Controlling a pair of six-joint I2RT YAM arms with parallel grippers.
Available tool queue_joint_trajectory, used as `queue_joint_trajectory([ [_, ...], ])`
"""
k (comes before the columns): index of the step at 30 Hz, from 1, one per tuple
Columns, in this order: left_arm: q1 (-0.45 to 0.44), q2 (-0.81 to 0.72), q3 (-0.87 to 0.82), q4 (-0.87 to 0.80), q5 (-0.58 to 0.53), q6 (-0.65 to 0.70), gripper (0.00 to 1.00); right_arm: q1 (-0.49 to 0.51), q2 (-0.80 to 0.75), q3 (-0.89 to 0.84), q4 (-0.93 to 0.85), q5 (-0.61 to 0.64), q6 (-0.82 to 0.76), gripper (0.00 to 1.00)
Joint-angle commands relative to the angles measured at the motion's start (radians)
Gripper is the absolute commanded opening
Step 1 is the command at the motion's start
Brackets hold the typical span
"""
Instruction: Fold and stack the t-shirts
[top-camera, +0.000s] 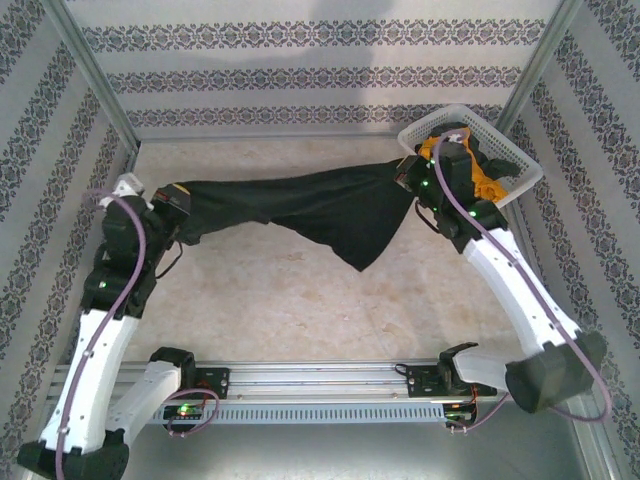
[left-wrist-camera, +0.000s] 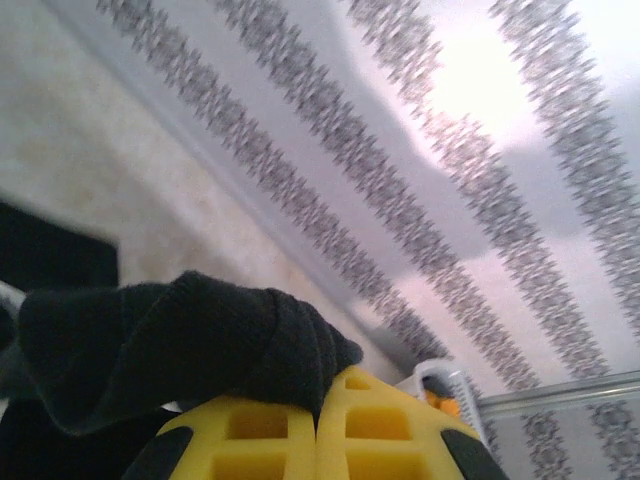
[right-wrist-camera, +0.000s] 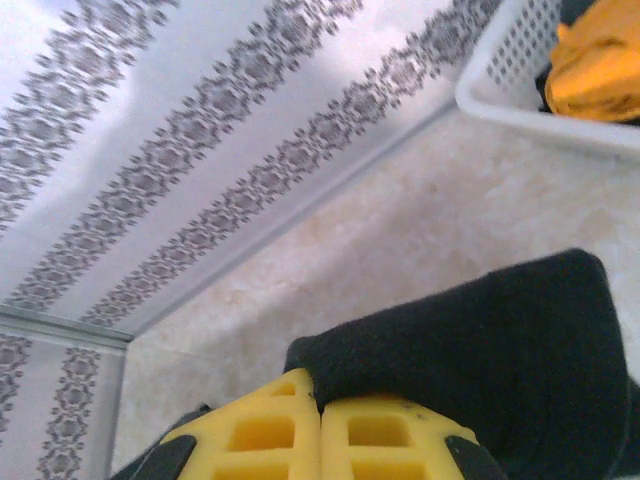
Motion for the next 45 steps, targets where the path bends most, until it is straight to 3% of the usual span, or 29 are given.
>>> queue_joint_trajectory([
  [1,0.013,-0.081,0.056,0.094,-0.088,0.061,0.0,0.022,-0.106,0.004,0.009,0.056,-0.08,0.0],
  [6,0.014,-0.108,0.158,0.091,-0.141,0.077,0.0,0.038,-0.252,0.026,0.003,0.132,-0.116,0.0],
  [10,0.013,-0.006,0.252,0.058,-0.153,0.067,0.0,0.024,-0.218,0.101,-0.004,0.145,-0.142,0.0],
  [15,0.019,0.209,0.274,0.085,-0.171,0.06,0.0,-0.03,-0.025,0.166,0.052,0.099,-0.117,0.0],
  [21,0.121,0.527,0.271,0.194,-0.047,0.075,0.0,-0.111,0.386,0.379,0.066,-0.083,-0.074,0.0],
  [22,0.155,0.59,0.277,0.202,0.008,0.071,0.04,-0.124,0.473,0.439,0.037,-0.133,-0.063,0.15],
  [23,0.189,0.653,0.289,0.202,0.073,0.063,0.21,-0.141,0.557,0.5,0.0,-0.192,-0.052,0.33],
  [26,0.226,0.77,0.341,0.133,0.134,0.113,0.65,-0.164,0.688,0.585,-0.074,-0.253,-0.053,0.54],
  [27,0.228,0.775,0.334,0.117,0.125,0.131,0.72,-0.169,0.692,0.566,-0.071,-0.249,-0.056,0.58],
  [30,0.245,0.737,0.274,0.057,0.117,0.144,0.73,-0.174,0.65,0.472,-0.07,-0.231,-0.063,0.61],
  [35,0.252,0.622,0.139,-0.243,-0.051,0.154,0.65,-0.161,0.507,0.2,-0.036,-0.229,-0.044,0.59],
  [38,0.29,0.541,-0.019,-0.293,-0.097,0.148,0.59,-0.12,0.428,0.051,-0.035,-0.233,-0.055,0.56],
  [45,0.478,0.546,-0.213,-0.16,0.086,0.18,0.57,-0.066,0.287,-0.25,-0.046,-0.27,-0.061,0.56],
])
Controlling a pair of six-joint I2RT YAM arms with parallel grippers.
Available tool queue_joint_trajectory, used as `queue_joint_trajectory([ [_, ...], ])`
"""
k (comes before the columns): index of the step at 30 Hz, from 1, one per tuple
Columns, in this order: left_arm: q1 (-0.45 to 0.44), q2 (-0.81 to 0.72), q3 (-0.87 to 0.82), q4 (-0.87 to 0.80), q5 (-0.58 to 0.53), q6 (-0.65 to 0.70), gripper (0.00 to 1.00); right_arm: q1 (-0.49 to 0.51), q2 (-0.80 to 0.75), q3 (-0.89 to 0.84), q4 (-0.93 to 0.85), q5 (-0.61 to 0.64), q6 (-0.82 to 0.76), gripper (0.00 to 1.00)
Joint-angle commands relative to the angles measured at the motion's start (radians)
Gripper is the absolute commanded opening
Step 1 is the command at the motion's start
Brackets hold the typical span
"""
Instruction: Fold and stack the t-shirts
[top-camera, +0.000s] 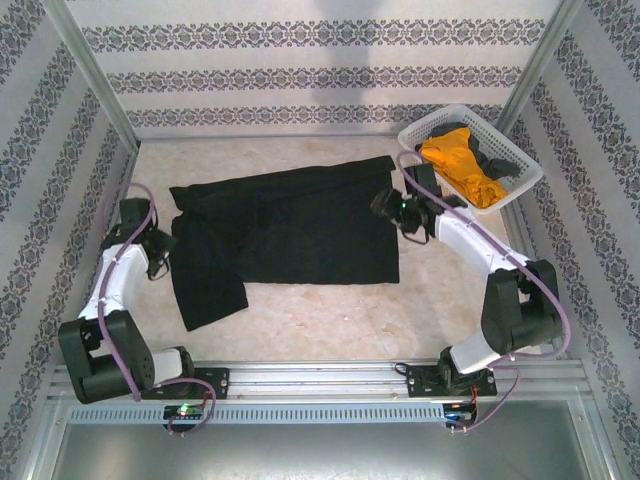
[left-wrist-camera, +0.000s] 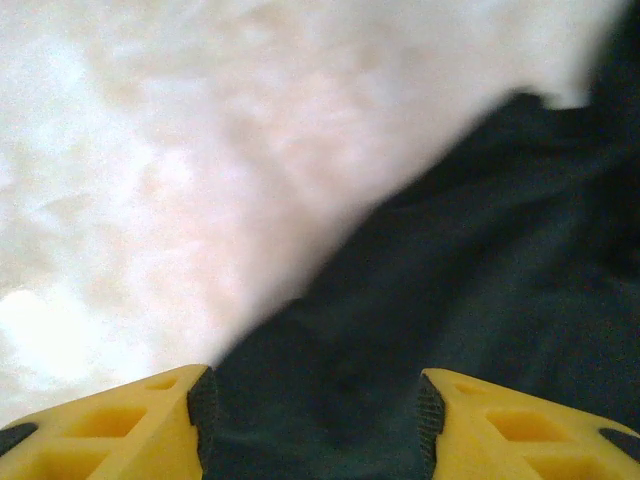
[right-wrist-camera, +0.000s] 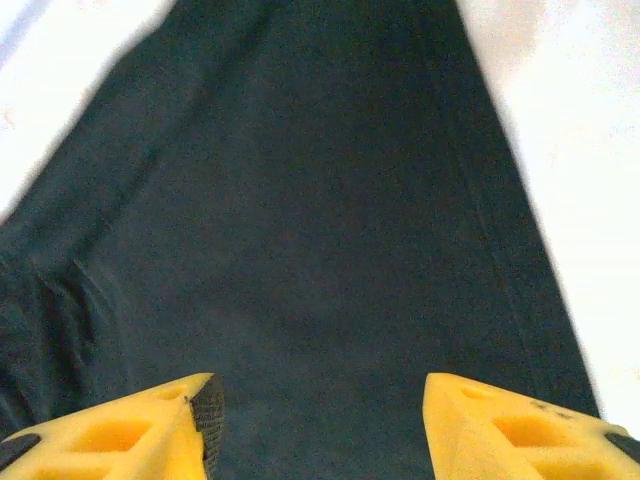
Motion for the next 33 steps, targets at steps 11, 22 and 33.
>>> queue_joint_trajectory([
  [11,0.112,0.2,0.016,0.144,0.21,0.209,0.52,-0.051,-0.05,-0.117,-0.042,-0.081,-0.005,0.56],
  [22,0.113,0.304,0.037,0.249,0.26,0.253,0.45,-0.053,-0.055,-0.132,-0.06,-0.086,0.021,0.55],
  [33,0.083,0.175,-0.029,0.252,0.258,0.189,0.0,-0.13,-0.144,-0.289,-0.071,-0.033,0.131,0.48],
])
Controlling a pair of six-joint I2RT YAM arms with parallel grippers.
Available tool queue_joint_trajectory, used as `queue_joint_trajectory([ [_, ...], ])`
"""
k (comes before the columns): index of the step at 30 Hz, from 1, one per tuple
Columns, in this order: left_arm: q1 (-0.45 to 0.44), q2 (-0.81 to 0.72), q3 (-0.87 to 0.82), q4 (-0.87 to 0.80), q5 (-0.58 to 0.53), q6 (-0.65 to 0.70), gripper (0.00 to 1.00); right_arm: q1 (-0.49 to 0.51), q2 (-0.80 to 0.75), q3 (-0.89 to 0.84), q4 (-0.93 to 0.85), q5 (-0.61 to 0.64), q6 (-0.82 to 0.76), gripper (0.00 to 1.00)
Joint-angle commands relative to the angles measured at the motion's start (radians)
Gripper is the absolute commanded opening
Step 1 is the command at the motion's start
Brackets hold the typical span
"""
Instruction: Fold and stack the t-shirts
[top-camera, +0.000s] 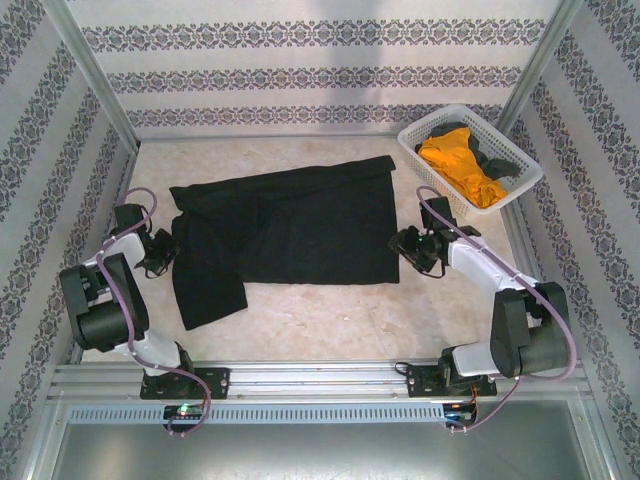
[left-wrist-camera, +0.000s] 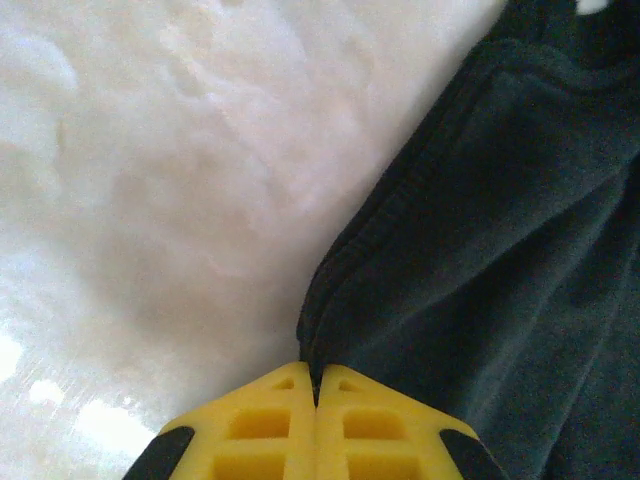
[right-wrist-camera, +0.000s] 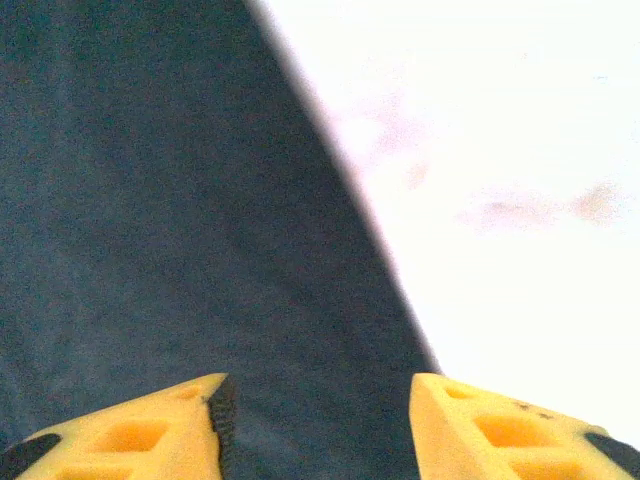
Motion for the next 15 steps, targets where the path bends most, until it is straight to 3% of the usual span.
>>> queue_joint_trajectory([
  [1,-0.01,-0.118,-0.029,-0.016,-0.055,-0.042,0.0,-0.013,-0.015,-0.03,-0.034,0.029,0.054,0.47],
  [10,-0.014,-0.162,-0.045,-0.008,-0.054,-0.098,0.0,0.105,0.035,-0.082,-0.074,0.041,0.163,0.5],
  [15,-0.014,-0.192,-0.051,-0.028,-0.053,-0.088,0.0,0.119,0.052,-0.088,-0.066,0.048,0.211,0.51],
])
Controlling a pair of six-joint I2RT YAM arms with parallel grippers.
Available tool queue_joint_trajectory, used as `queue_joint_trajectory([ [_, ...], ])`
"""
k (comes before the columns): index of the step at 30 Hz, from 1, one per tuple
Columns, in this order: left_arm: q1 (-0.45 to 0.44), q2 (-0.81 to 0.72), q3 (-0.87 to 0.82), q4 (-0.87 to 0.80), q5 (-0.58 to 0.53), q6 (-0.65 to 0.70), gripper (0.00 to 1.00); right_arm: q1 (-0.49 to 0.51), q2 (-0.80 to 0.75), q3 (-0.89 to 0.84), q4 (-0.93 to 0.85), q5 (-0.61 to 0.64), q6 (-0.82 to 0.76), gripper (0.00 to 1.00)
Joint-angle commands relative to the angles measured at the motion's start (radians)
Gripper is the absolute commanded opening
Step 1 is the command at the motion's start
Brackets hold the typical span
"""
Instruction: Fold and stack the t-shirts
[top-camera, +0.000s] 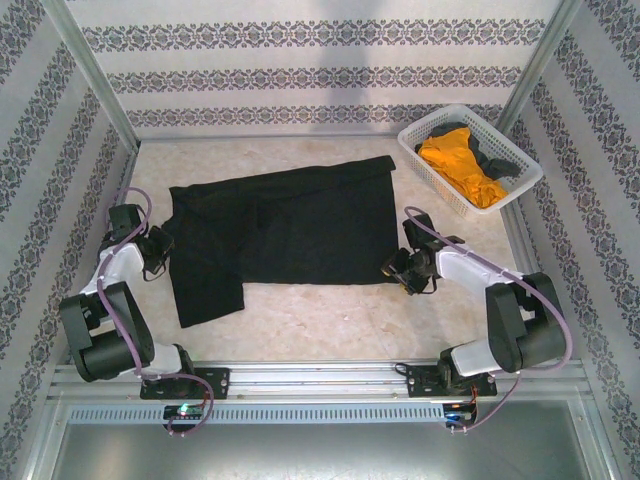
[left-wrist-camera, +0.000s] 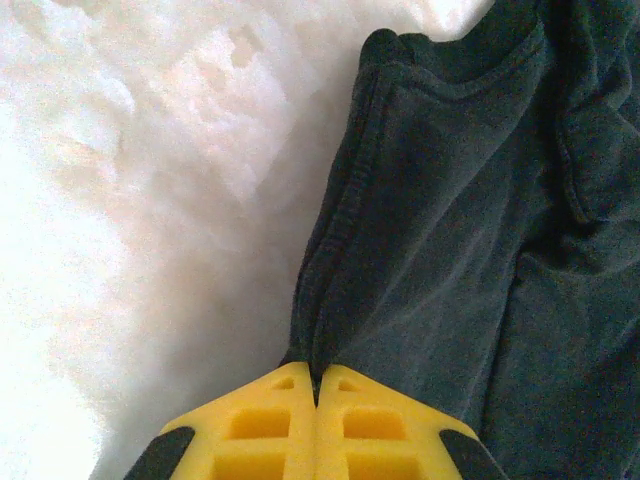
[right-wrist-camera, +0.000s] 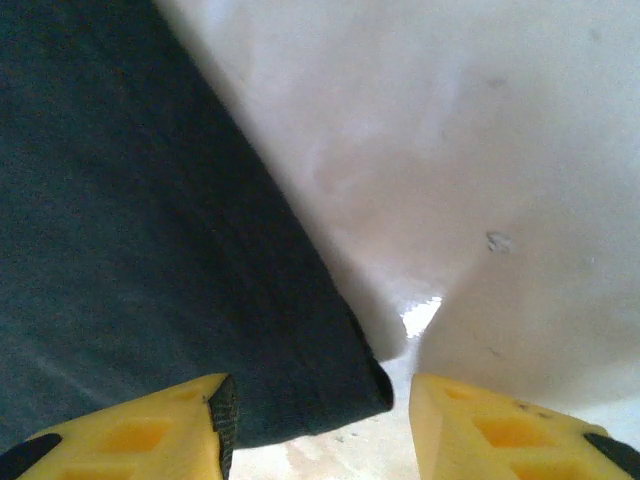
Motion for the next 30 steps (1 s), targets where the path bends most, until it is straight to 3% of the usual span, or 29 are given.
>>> queue_joint_trajectory([
  [1,-0.008,-0.032,-0.012,-0.02,-0.008,-0.013,0.0,0.001,0.005,-0.013,-0.017,0.03,0.063,0.51],
  [5,-0.009,-0.034,-0.016,-0.009,0.009,-0.027,0.0,0.0,0.035,-0.025,0.046,0.024,0.097,0.48],
  [9,-0.01,-0.032,-0.018,0.009,0.038,-0.053,0.0,-0.005,0.112,0.009,0.118,0.012,0.107,0.37],
  [15,-0.011,-0.055,-0.014,0.019,0.08,-0.087,0.0,-0.006,0.112,0.06,0.115,0.068,0.101,0.01],
  [21,-0.066,-0.197,-0.018,-0.009,0.05,-0.151,0.0,-0.005,-0.012,0.234,0.065,0.172,-0.05,0.0],
  [24,-0.141,-0.333,-0.067,0.01,-0.038,-0.215,0.0,-0.006,-0.058,0.284,0.046,0.187,-0.096,0.0],
  [30,-0.235,-0.531,0.007,-0.207,-0.108,-0.191,0.0,0.01,-0.204,0.314,0.052,0.218,-0.187,0.0],
])
